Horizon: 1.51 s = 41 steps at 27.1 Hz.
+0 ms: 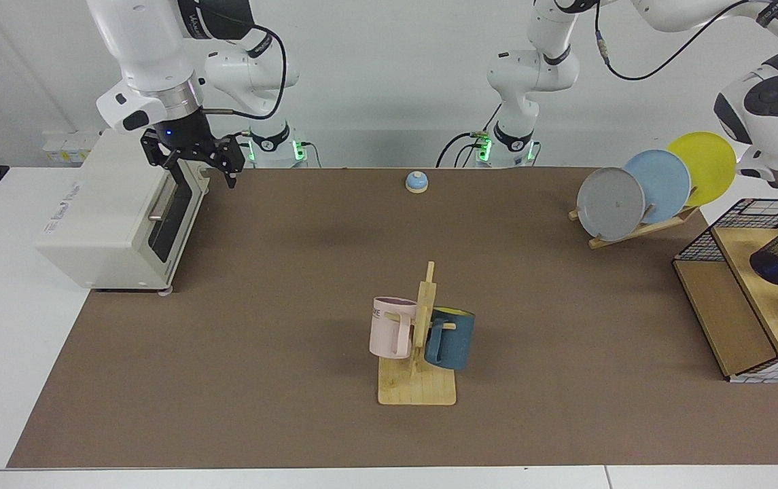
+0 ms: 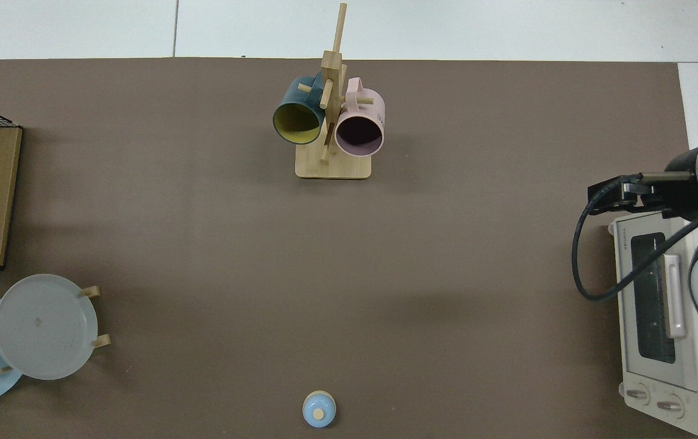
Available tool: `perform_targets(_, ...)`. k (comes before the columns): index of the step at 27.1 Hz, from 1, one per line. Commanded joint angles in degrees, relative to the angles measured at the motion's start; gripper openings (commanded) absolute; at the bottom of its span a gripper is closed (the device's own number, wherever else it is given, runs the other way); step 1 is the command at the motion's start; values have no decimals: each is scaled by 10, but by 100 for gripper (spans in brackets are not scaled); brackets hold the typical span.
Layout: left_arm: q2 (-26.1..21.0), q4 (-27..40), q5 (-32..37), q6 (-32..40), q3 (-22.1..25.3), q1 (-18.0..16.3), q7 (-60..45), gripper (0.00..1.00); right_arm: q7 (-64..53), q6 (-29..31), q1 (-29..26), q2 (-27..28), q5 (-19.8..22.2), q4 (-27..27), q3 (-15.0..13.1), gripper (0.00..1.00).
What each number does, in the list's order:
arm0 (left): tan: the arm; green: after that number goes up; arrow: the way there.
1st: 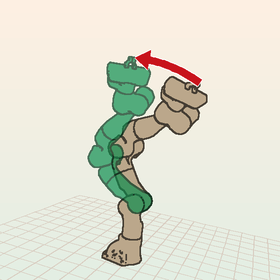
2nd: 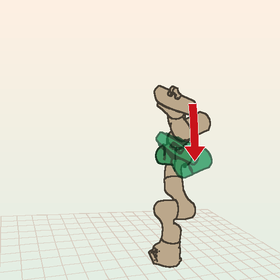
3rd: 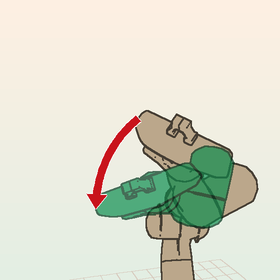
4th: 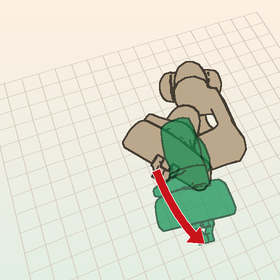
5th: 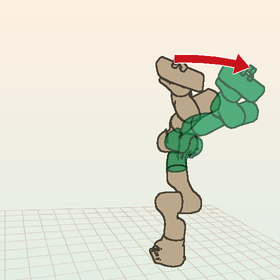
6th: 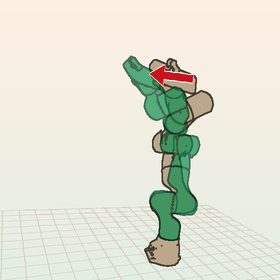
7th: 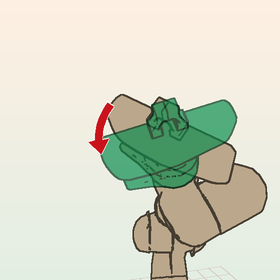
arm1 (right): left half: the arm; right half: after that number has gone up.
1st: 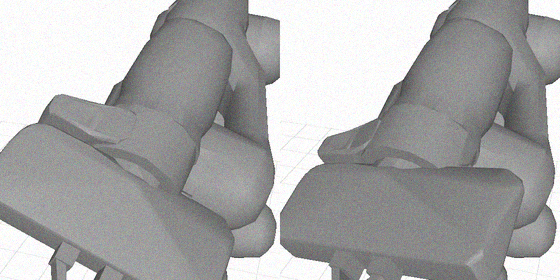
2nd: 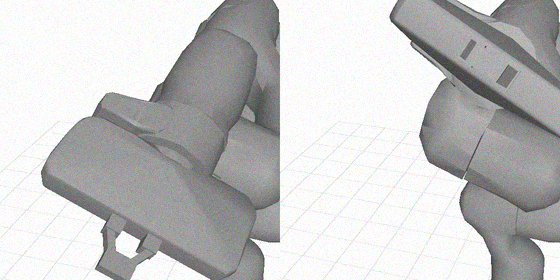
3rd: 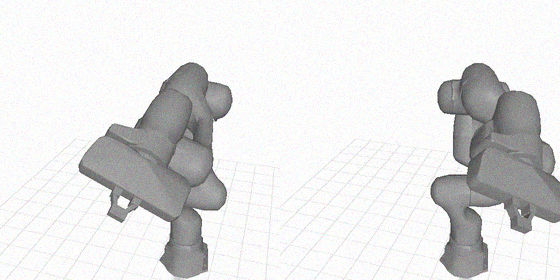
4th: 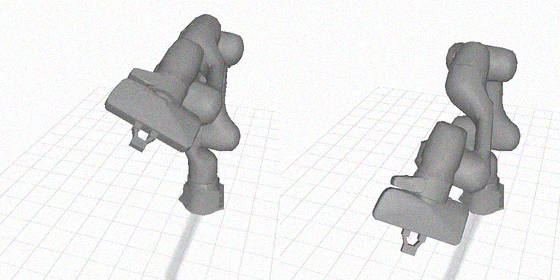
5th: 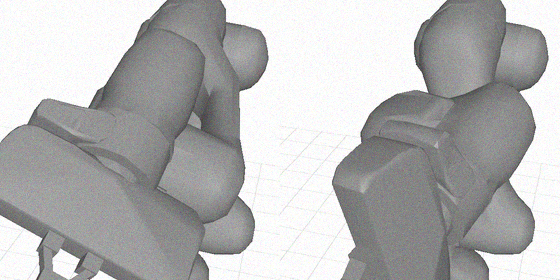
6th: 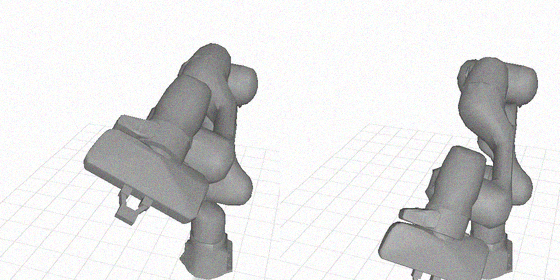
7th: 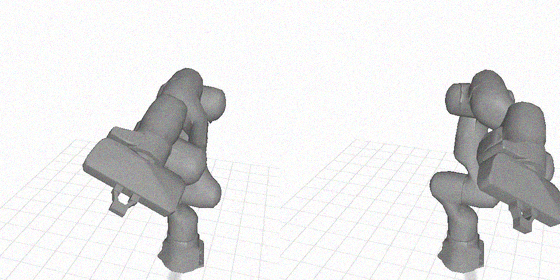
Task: Put markers into pen holder
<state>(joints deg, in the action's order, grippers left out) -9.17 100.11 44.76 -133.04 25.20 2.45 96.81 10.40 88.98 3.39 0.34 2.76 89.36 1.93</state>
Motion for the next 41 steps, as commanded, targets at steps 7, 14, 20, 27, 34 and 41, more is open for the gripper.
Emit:
perform_targets(7, 14, -100, -147, 120, -26, 3, 37, 100, 9, -10, -2, 0, -2, -5, 4, 100)
perform_targets(14, 56, -121, -215, 200, -69, 5, 21, 100, 9, -9, -2, 0, -2, -5, 4, 100)
perform_targets(20, 79, -122, -284, 292, -95, 9, -117, 100, 9, -10, -2, 0, -2, -5, 4, 100)
perform_targets(27, 109, -121, -351, 388, -148, 9, -337, 100, 9, -9, -2, 0, -2, -5, 4, 100)
perform_targets(34, 117, -115, -422, 428, -206, 10, -573, 100, 9, -10, -2, 0, -2, -5, 4, 100)
perform_targets(41, 117, -119, -476, 448, -223, 10, -659, 100, 9, -9, -2, 0, -2, -5, 4, 100)
